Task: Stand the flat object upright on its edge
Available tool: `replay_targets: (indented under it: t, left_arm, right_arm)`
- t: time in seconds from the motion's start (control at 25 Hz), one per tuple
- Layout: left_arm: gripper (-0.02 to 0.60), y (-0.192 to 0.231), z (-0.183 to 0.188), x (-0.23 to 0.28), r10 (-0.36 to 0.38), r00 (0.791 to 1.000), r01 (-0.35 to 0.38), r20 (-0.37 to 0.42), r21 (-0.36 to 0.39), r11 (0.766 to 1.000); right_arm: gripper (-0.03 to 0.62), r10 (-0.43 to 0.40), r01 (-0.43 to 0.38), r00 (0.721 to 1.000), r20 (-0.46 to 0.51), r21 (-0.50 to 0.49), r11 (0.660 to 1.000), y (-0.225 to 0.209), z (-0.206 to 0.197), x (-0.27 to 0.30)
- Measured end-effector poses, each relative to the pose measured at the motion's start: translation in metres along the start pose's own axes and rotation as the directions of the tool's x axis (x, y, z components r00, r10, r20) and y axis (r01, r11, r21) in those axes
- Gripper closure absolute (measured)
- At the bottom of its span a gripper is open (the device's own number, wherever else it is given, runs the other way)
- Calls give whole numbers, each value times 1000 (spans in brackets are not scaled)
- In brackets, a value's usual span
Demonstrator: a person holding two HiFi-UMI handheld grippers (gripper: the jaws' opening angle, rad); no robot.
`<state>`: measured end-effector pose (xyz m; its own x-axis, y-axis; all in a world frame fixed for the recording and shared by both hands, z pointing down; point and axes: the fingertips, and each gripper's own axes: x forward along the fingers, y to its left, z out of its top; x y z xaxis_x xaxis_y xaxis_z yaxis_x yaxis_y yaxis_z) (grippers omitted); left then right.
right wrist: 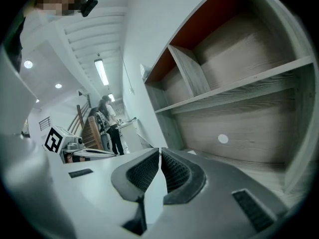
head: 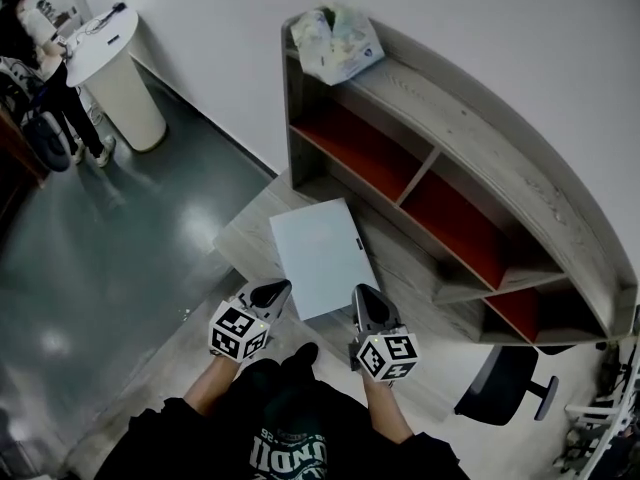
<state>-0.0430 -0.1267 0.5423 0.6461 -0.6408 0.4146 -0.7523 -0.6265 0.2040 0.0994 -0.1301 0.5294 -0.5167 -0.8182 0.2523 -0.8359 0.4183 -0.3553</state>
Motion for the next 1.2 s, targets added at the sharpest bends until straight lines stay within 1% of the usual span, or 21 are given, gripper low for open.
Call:
replay_targets:
  t: [0.12,0.4,0.56,0.68,0.84,1.04,1.12,1.2]
  left_arm:
    - [568,8,3,5,8,1000,-8,2,-15,1000]
    - [568,25,6,20,23,1000,-23,1,-22,999]
    - [568,36,14,31,32,999,-32,7,1,999]
    - [566,48,20,42,28,1000,-28,14,13,1000]
    - [566,63,24,56,15,1000,-15,7,-3,1000]
    - [561,68,14,73,-28,999,27,-35,-37,999]
    - [512,67,7,79,-53,997,49,-59,-60,997]
    - [474,69,2,83,-57,995,51,-76,-78,996]
  right_arm:
    - [557,-13,13,1000,-5,1,1000,-8,2,4]
    - [557,-33,33,999,-3,9,999,-16,4,13]
    - [556,-40,40,999,-17,-7,999,-20,6,26]
    - [556,-54,54,998,-24,-16,998,-26,11,38]
    - [556,-63,62,997,-48,-29,998,-32,14,56]
    - [556,-70,65,993,-94,-53,996,-46,11,76]
    - [556,-74,67,990,-120,-66,996,-51,7,80]
    - [556,-75,65,986,-147,-72,995,-56,1,83]
